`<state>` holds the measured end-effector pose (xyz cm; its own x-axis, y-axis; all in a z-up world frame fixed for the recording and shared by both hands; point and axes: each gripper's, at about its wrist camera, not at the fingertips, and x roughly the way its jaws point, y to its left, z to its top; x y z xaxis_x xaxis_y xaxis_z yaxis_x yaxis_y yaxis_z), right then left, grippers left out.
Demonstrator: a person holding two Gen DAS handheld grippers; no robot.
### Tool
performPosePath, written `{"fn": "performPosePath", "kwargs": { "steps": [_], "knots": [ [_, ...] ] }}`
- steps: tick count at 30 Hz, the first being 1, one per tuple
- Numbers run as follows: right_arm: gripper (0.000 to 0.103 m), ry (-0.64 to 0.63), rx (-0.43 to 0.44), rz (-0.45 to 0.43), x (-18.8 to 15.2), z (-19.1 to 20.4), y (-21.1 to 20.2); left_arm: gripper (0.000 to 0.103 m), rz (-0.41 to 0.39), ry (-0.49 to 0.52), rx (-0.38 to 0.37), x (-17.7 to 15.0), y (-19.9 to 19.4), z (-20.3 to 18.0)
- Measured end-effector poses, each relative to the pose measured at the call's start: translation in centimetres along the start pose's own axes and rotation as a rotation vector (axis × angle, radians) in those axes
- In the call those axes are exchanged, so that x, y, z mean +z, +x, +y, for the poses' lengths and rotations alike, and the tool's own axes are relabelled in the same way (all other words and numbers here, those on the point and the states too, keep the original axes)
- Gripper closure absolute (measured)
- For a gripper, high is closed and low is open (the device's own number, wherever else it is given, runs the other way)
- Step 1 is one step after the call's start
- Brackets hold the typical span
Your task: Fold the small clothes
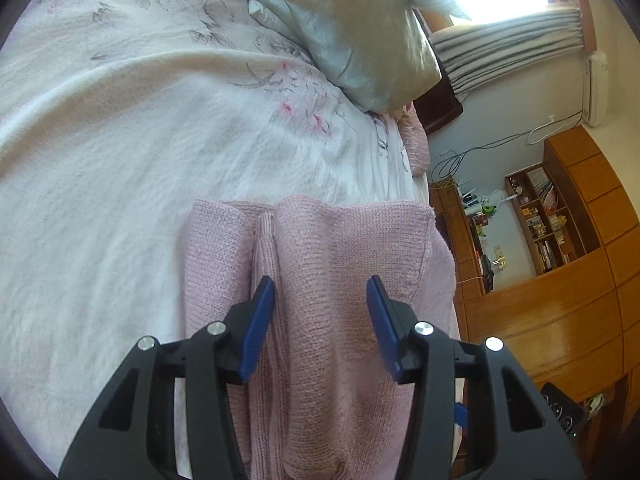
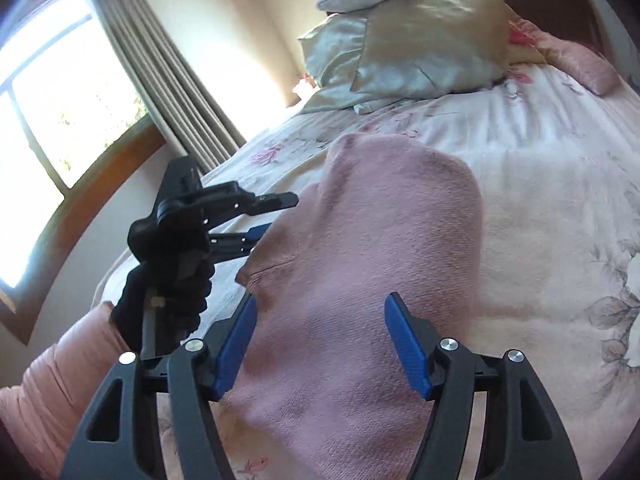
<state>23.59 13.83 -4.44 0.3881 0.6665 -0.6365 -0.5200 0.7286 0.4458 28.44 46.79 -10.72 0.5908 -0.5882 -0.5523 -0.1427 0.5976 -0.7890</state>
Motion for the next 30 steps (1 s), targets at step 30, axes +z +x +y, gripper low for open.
{"fn": "performPosePath", "kwargs": {
  "steps": [30],
  "knots": [
    [0.025, 0.045, -0.131, 0.0, -6.3, -1.6, -2.9, 0.07, -0.023, 0.179, 0.171, -13.6, -9.3, -2.9]
  ]
}}
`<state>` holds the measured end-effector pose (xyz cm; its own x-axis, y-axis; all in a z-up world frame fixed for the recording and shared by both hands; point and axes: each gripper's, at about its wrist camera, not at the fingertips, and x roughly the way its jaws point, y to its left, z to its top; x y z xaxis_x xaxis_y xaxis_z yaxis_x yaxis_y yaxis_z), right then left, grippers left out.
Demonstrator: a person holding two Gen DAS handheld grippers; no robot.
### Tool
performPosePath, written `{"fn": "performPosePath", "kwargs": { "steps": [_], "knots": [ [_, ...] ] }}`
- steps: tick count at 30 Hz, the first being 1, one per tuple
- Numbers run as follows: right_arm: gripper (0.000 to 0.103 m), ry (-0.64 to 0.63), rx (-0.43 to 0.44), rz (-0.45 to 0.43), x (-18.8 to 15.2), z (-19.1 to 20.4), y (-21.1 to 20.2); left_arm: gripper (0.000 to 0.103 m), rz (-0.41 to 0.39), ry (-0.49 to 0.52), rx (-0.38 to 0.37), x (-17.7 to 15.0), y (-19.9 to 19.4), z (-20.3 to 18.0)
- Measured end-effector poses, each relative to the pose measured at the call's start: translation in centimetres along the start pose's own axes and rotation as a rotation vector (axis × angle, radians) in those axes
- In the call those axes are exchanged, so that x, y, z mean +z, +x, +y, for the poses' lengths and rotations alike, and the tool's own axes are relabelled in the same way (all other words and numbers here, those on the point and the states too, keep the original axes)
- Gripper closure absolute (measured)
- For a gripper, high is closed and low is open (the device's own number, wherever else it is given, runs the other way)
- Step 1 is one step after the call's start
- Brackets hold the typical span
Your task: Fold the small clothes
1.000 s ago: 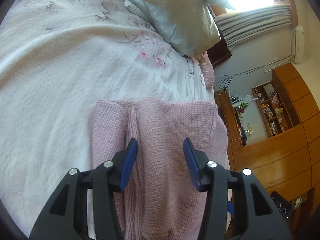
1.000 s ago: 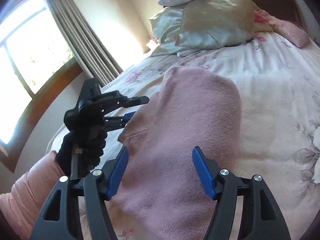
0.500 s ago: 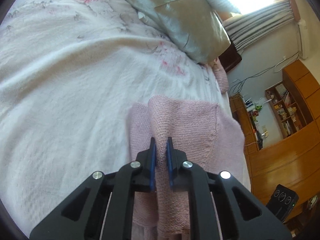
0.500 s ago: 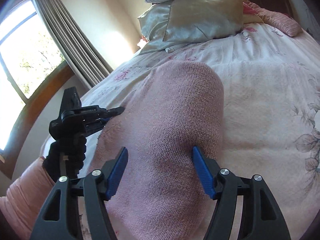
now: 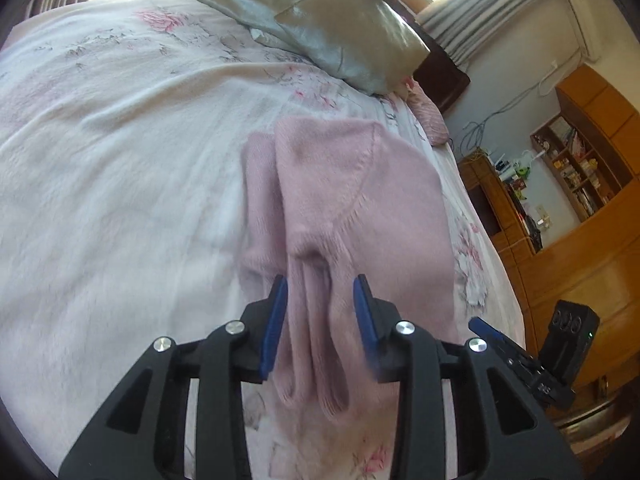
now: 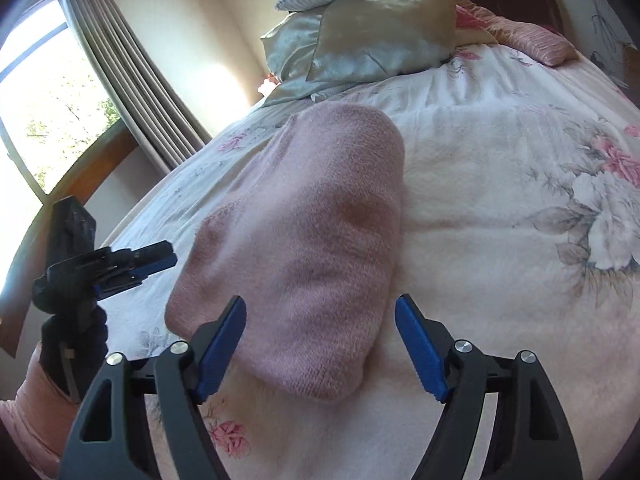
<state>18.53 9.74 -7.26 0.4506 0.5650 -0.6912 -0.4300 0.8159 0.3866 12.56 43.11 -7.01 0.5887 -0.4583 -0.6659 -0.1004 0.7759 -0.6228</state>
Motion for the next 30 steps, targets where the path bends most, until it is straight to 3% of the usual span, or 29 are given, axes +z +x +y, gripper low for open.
{"fn": "performPosePath", "kwargs": {
  "steps": [6, 9, 11, 15, 20, 22, 24, 30],
  "knots": [
    [0.025, 0.08, 0.039, 0.001, -2.0, -0.5, -0.2, 0.07, 0.113, 0.02, -0.055, -2.9, 3.0, -1.3],
    [0.025, 0.084, 0.049, 0.013, -2.4, -0.1, 0.1, 0.098, 0.157, -0.017, -0.067, -2.9, 4.6, -0.7],
    [0.025, 0.073, 0.038, 0.012, -2.5, 0.2, 0.0, 0.098, 0.119, -0.045, -0.083, -2.6, 3.6, 0.0],
    [0.025, 0.062, 0.047, 0.009, -2.4, 0.5, -0.4, 0.098, 0.0, 0.007, -0.053, -1.9, -0.9, 1.4],
    [0.025, 0.12, 0.059, 0.027, -1.5, -0.1, 1.2, 0.098, 0.109, -0.017, -0.015, -3.1, 2.1, 4.1],
    [0.027, 0.144, 0.03, 0.064, -1.4, -0.7, 2.5, 0.097, 0.092, -0.009, -0.013, -3.5, 2.7, 4.3],
    [0.029, 0.123, -0.063, 0.116, -2.0, -1.0, 3.9, 0.097, 0.087, -0.022, -0.03, -3.4, 2.9, 4.6],
    [0.03, 0.092, -0.058, 0.12, -3.0, -1.3, 4.4, 0.086, 0.102, 0.002, -0.002, -3.0, 2.3, 3.7]
  ]
}}
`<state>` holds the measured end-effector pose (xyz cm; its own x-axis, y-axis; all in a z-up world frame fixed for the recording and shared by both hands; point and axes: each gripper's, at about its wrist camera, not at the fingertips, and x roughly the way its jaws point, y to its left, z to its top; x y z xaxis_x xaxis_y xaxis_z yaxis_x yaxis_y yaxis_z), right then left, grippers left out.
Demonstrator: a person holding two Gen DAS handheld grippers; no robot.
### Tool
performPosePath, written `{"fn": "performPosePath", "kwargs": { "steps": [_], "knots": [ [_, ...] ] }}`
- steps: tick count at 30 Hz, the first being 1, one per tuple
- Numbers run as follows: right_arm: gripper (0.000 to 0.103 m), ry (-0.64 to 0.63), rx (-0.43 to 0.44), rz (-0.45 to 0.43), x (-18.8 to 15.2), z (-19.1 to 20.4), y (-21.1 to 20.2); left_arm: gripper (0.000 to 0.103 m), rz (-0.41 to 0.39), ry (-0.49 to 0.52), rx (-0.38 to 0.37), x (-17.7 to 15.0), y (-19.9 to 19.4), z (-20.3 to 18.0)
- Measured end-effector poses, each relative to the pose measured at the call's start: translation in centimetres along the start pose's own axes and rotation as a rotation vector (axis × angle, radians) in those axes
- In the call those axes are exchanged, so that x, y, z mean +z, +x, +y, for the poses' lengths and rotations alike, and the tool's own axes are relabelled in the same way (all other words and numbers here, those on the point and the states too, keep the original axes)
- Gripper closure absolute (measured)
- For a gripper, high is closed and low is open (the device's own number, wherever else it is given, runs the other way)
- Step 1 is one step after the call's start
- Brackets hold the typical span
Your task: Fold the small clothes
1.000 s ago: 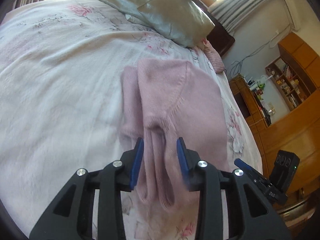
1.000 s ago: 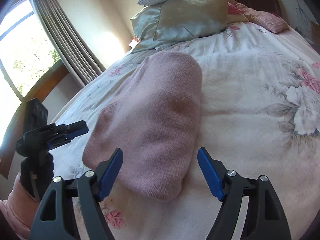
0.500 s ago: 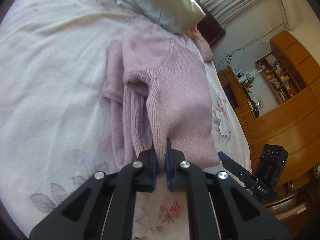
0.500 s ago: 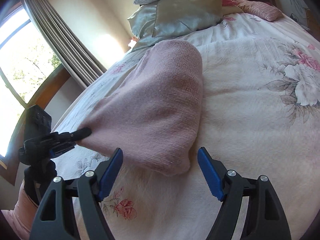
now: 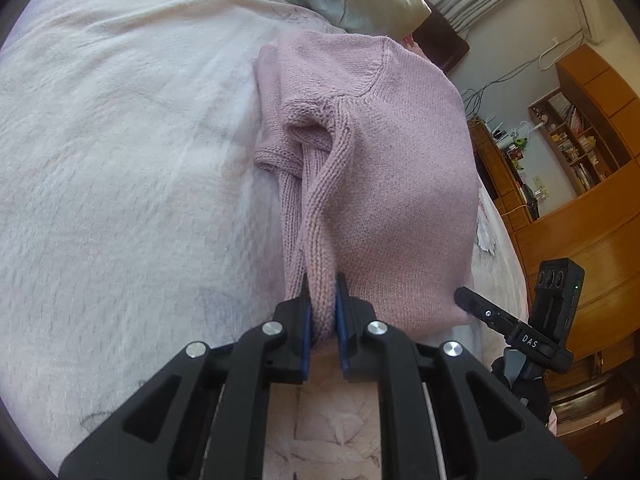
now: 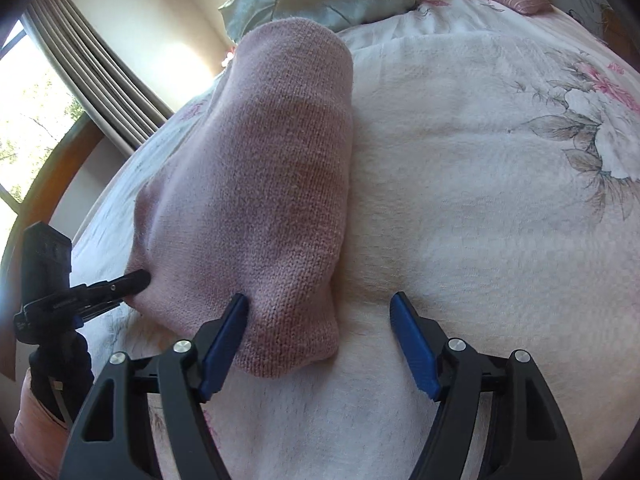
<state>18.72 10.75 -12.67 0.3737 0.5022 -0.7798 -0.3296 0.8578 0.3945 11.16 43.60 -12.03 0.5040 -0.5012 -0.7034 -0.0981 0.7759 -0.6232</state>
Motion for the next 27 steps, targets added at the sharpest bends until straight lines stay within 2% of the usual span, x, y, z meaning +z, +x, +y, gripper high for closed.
{"fn": "performPosePath", "kwargs": {
  "steps": [1, 3, 6, 9, 11, 14, 15, 16, 17, 18, 19, 21, 23, 27],
  "knots": [
    [0.03, -0.008, 0.003, 0.002, 0.2, 0.2, -0.2, 0.073, -0.007, -0.004, 0.011, 0.2, -0.7, -0.1],
    [0.03, -0.013, 0.03, -0.01, 0.7, 0.3, -1.2, 0.058, -0.06, 0.006, 0.017, 0.8, -2.5, -0.4],
    [0.027, -0.011, 0.077, -0.044, 2.0, 0.5, -2.8, 0.047, -0.122, 0.004, 0.007, 3.1, -4.1, -0.3],
    [0.027, -0.018, 0.07, -0.068, 3.4, 0.8, -3.4, 0.043, -0.134, -0.052, -0.005, 6.0, -3.6, 0.5],
    [0.027, -0.02, 0.067, -0.07, 4.1, 0.9, -3.2, 0.043, -0.123, -0.1, -0.032, 7.9, -2.3, 0.9],
    [0.027, -0.021, 0.074, -0.07, 4.4, 1.3, -2.7, 0.043, -0.116, -0.13, 0.003, 9.9, -0.3, 1.0],
    [0.027, -0.021, 0.08, -0.069, 4.4, 1.2, -2.6, 0.048, -0.1, -0.136, 0.003, 10.3, 0.5, 1.1],
    [0.027, -0.02, 0.083, -0.066, 4.5, 1.1, -2.2, 0.069, -0.084, -0.138, -0.008, 10.5, 1.3, 1.1],
    [0.027, -0.021, 0.083, -0.061, 4.4, 1.2, -1.9, 0.08, -0.068, -0.134, -0.006, 10.7, 1.9, 1.1],
    [0.027, -0.024, 0.079, -0.056, 4.4, 1.1, -1.7, 0.083, -0.056, -0.131, 0.037, 10.6, 2.6, 1.2],
    [0.027, -0.026, 0.074, -0.048, 4.3, 1.1, -1.4, 0.076, -0.045, -0.127, 0.072, 10.5, 3.2, 1.4],
    [0.027, -0.04, 0.065, -0.028, 4.2, 1.0, -0.8, 0.061, -0.044, -0.137, 0.086, 10.2, 3.4, 2.2],
    [0.027, -0.061, 0.053, -0.019, 4.3, 1.1, -0.8, 0.057, -0.045, -0.162, 0.04, 10.1, 2.4, 2.9],
    [0.024, -0.058, 0.107, -0.034, 5.6, 0.8, -1.8, 0.03, -0.066, -0.184, -0.067, 9.7, 0.2, 3.1]
  ]
}}
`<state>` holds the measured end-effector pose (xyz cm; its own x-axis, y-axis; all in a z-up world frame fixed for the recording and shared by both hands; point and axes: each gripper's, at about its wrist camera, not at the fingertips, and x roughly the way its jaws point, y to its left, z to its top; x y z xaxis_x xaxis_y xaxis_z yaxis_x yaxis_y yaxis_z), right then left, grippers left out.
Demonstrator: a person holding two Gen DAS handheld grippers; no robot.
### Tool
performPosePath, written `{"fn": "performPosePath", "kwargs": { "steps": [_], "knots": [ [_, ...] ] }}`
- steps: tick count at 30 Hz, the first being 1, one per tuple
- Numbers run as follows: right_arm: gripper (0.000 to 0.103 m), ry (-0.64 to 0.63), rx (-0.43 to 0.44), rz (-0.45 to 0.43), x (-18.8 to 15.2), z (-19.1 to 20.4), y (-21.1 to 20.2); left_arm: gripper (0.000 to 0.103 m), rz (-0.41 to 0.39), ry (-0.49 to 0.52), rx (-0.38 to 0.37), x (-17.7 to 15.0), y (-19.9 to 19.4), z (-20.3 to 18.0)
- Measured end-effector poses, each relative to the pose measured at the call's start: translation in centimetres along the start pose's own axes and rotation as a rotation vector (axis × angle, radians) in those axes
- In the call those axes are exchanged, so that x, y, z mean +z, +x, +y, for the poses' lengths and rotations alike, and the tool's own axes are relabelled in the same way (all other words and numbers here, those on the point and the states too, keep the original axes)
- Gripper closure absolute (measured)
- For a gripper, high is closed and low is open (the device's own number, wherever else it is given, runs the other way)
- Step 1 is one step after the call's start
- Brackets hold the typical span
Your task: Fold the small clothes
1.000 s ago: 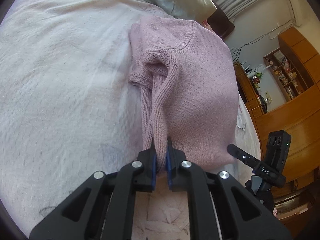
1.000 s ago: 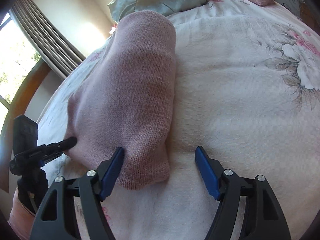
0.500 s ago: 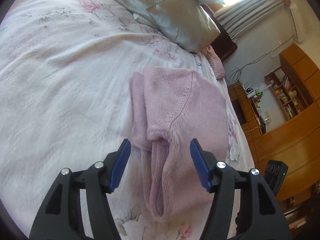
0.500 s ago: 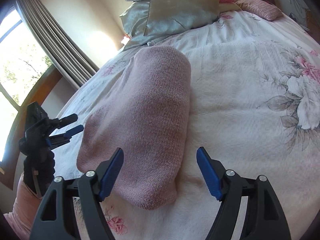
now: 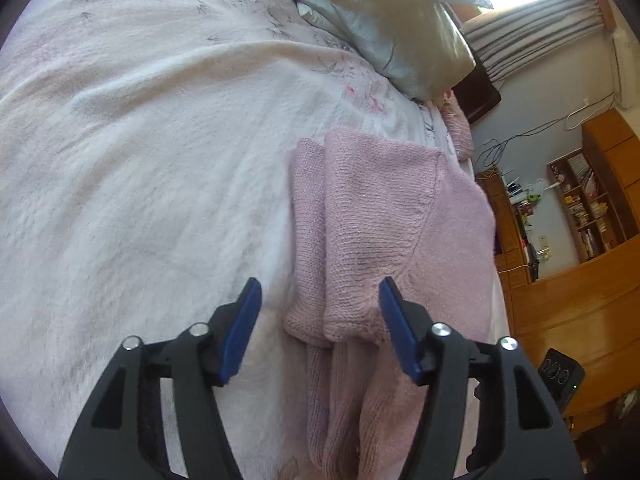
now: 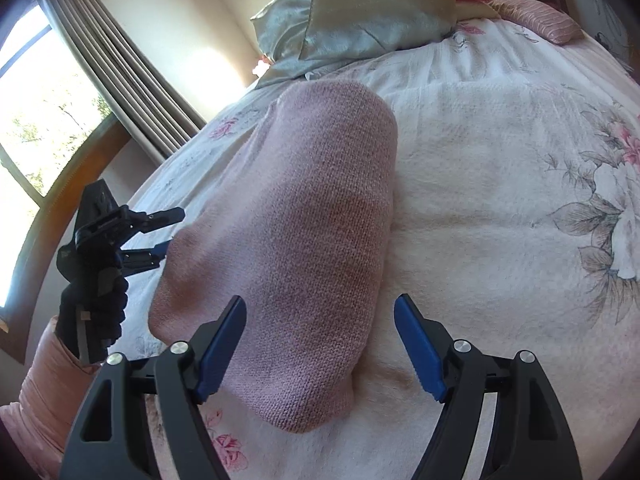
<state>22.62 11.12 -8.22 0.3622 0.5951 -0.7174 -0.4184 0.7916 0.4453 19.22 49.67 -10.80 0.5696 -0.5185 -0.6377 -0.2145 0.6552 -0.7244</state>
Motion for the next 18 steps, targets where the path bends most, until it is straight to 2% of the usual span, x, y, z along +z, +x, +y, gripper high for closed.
{"fn": "performPosePath", "kwargs": {
  "steps": [1, 2, 6, 8, 10, 14, 18],
  "knots": [
    [0.021, 0.01, 0.02, -0.003, 0.4, -0.3, -0.1, 0.024, 0.018, -0.008, -0.017, -0.1, 0.0, 0.0],
    [0.02, 0.021, 0.036, -0.005, 0.9, -0.5, -0.1, 0.023, 0.038, -0.015, -0.027, -0.1, 0.3, -0.1],
    [0.017, 0.1, 0.127, 0.018, 2.5, -2.4, 1.1, 0.022, 0.097, -0.006, -0.049, 0.2, 2.7, -0.2],
    [0.016, 0.143, 0.18, 0.041, 3.1, -3.5, 2.2, 0.022, 0.14, -0.021, -0.083, 0.4, 4.5, -0.1],
    [0.012, 0.183, 0.205, 0.056, 3.6, -4.5, 3.2, 0.02, 0.149, -0.006, -0.079, 0.5, 5.8, -0.3],
    [0.011, 0.271, 0.325, 0.091, 4.3, -6.4, 5.9, 0.018, 0.177, 0.048, -0.134, 0.7, 7.8, -1.8],
    [0.006, 0.316, 0.392, 0.111, 4.7, -6.9, 8.9, 0.018, 0.216, 0.055, -0.213, 0.7, 9.4, -2.3]
  ]
}}
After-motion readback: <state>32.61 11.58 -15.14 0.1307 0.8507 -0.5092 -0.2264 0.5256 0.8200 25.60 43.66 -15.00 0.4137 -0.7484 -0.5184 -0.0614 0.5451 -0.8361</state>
